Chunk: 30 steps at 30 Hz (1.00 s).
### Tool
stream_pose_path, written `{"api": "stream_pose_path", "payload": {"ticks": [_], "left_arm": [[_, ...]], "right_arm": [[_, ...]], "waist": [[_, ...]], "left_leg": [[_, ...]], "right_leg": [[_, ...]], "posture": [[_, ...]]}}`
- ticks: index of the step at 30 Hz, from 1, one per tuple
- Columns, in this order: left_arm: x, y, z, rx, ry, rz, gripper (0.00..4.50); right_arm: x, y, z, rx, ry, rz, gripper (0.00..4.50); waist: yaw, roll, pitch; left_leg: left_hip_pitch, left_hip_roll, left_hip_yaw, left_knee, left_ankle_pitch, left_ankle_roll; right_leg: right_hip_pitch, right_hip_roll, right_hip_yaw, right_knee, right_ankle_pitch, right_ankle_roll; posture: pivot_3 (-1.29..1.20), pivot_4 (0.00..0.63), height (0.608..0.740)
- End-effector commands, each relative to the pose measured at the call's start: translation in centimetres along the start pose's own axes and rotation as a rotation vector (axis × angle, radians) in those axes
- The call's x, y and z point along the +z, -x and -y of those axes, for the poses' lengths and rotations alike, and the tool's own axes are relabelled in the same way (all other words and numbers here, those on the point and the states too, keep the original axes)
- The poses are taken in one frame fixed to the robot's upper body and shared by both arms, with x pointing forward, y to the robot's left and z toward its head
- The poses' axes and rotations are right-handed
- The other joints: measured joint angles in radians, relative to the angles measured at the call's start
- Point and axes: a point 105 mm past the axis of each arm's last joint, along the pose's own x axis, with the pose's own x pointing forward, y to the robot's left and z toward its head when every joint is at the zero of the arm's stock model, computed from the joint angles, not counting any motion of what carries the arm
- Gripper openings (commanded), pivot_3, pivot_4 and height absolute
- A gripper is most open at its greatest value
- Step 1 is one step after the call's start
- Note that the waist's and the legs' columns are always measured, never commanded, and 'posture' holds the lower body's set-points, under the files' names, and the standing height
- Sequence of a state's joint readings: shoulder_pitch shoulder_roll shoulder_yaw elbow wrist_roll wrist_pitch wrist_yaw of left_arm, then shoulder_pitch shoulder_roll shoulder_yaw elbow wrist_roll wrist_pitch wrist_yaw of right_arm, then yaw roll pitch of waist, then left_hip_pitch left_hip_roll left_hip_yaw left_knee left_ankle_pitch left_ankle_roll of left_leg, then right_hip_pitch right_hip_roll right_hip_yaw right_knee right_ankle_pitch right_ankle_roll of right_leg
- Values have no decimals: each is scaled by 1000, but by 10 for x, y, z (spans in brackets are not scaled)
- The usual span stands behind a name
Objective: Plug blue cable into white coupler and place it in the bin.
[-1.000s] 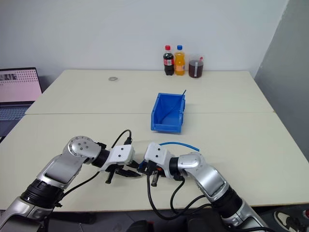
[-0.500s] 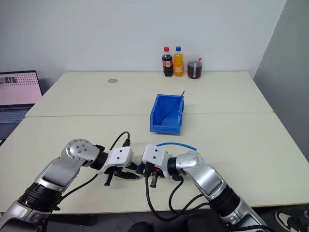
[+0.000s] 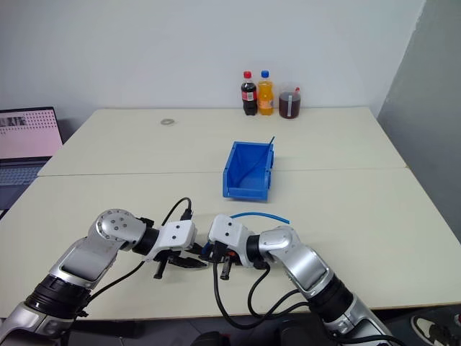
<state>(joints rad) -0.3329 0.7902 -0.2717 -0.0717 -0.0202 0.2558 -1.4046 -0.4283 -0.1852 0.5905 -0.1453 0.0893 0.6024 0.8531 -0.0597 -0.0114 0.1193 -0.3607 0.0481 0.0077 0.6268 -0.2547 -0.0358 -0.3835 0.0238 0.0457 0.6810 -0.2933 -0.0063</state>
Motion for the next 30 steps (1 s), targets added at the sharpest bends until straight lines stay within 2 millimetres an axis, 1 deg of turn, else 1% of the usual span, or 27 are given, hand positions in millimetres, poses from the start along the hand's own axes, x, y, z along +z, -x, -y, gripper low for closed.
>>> {"api": "stream_pose_path", "payload": {"ticks": [1,5,11,18,19,20,24,30], "left_arm": [[15,-16,3,-9,-46,57,760],[15,-16,4,-9,-44,58,760],[14,-15,3,-1,-45,56,760],[15,-14,-2,12,-49,58,760],[15,-14,-2,14,-49,59,760],[15,-14,-2,15,-49,58,760],[14,-13,-3,22,-46,56,760],[12,-12,-2,21,-43,51,760]], "right_arm": [[-50,-34,-67,286,-167,-171,125],[-51,-36,-67,290,-172,-174,125],[-57,-37,-69,298,-180,-200,125],[-65,-37,-70,306,-186,-235,125],[-65,-37,-70,309,-190,-238,125],[-67,-37,-71,310,-194,-245,125],[-76,-33,-74,320,-203,-271,125],[-84,-26,-79,341,-197,-306,125]], "waist": [[0,0,0],[0,1,-2],[0,5,-6],[0,6,-6],[0,6,-6],[0,6,-6],[0,5,-6],[0,6,-7]], "left_leg": [[0,0,0,0,0,0],[1,0,0,-1,0,0],[1,0,0,-3,0,0],[2,0,0,-3,-1,0],[2,0,0,-3,-1,0],[3,0,0,-3,-1,0],[4,0,0,-4,-1,0],[4,0,0,-5,-1,-1]], "right_leg": [[0,0,0,0,0,0],[0,-1,0,0,-1,-1],[0,-1,0,0,-2,0],[-1,-2,0,-1,-3,0],[-2,-2,0,-1,-4,-2],[-3,-3,0,-1,-6,-5],[-2,-4,0,-1,-6,-5],[-2,-7,0,-1,-8,-1]], "posture": [[0,150,740],[0,150,740],[0,150,740],[0,150,740],[0,150,740],[0,150,740],[0,150,740],[0,150,740]]}}
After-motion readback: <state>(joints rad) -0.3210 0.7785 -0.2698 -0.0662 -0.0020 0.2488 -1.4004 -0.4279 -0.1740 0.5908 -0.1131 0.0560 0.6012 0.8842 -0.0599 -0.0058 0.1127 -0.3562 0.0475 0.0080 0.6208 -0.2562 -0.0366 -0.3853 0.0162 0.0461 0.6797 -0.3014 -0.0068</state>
